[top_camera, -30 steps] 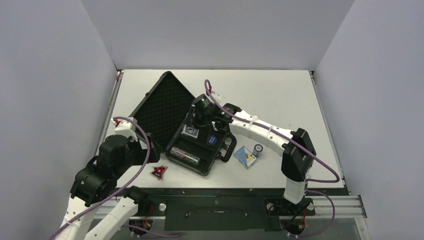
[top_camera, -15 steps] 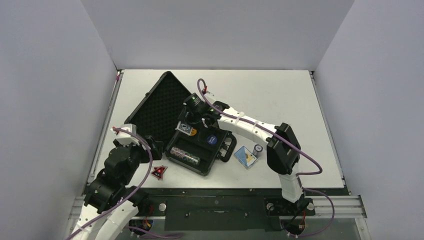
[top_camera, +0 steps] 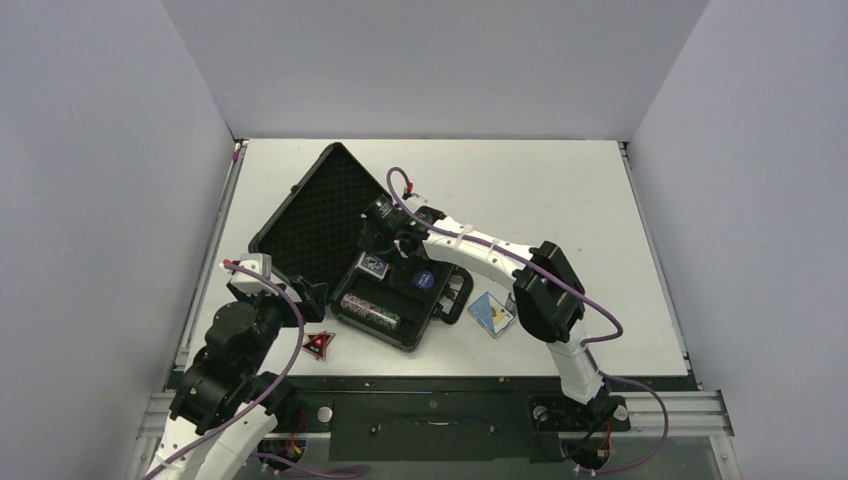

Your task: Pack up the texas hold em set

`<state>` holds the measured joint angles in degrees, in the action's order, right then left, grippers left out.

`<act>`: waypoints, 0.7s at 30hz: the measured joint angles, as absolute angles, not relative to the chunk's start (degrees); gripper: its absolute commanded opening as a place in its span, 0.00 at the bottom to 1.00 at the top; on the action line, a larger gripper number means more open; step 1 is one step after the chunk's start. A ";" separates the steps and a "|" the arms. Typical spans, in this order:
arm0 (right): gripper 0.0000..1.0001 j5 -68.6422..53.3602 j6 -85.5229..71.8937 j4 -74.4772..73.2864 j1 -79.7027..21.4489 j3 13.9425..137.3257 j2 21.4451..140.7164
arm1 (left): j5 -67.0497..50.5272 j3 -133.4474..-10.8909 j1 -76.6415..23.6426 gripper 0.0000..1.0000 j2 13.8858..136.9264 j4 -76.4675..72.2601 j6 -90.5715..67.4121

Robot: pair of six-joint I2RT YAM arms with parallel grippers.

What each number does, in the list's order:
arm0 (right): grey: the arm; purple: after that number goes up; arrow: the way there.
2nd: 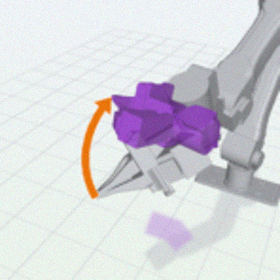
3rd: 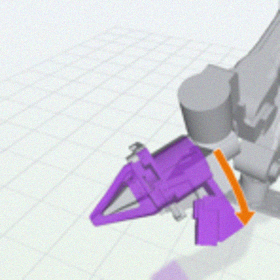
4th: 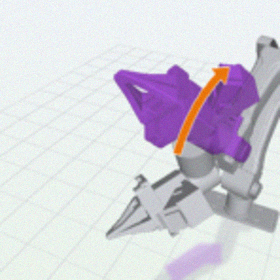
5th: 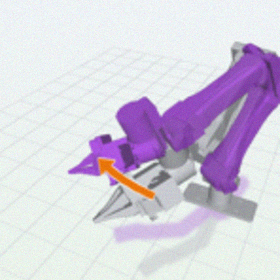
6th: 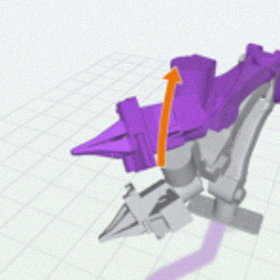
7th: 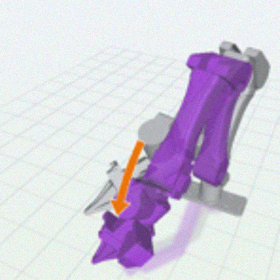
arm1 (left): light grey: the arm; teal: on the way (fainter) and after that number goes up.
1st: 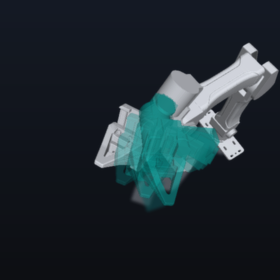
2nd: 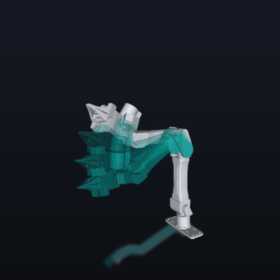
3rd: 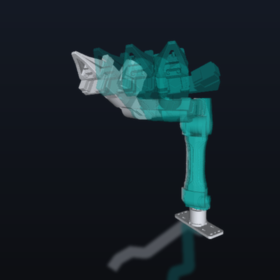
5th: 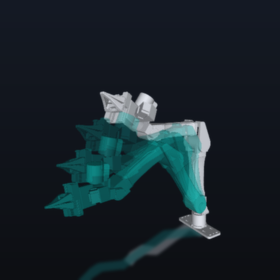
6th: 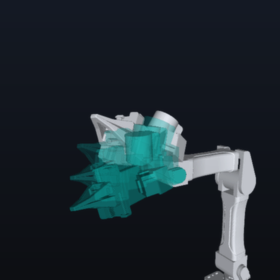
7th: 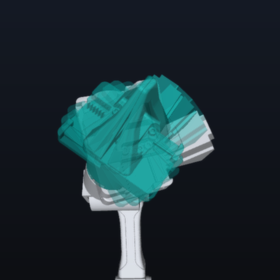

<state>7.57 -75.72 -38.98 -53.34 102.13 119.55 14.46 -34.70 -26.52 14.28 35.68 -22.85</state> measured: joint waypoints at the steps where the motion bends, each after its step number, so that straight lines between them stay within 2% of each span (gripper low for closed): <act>1: 0.00 7.70 -75.77 -39.13 -53.34 102.35 119.83 | 14.28 -34.50 -26.52 0.96 14.31 35.68 -22.85; 21: 0.00 9.80 -76.58 -40.25 -52.86 103.57 122.32 | 13.21 -33.39 -26.52 0.96 15.49 34.35 -22.87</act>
<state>9.80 -76.58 -40.25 -52.86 103.57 122.32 13.21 -33.39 -26.52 15.49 34.35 -22.87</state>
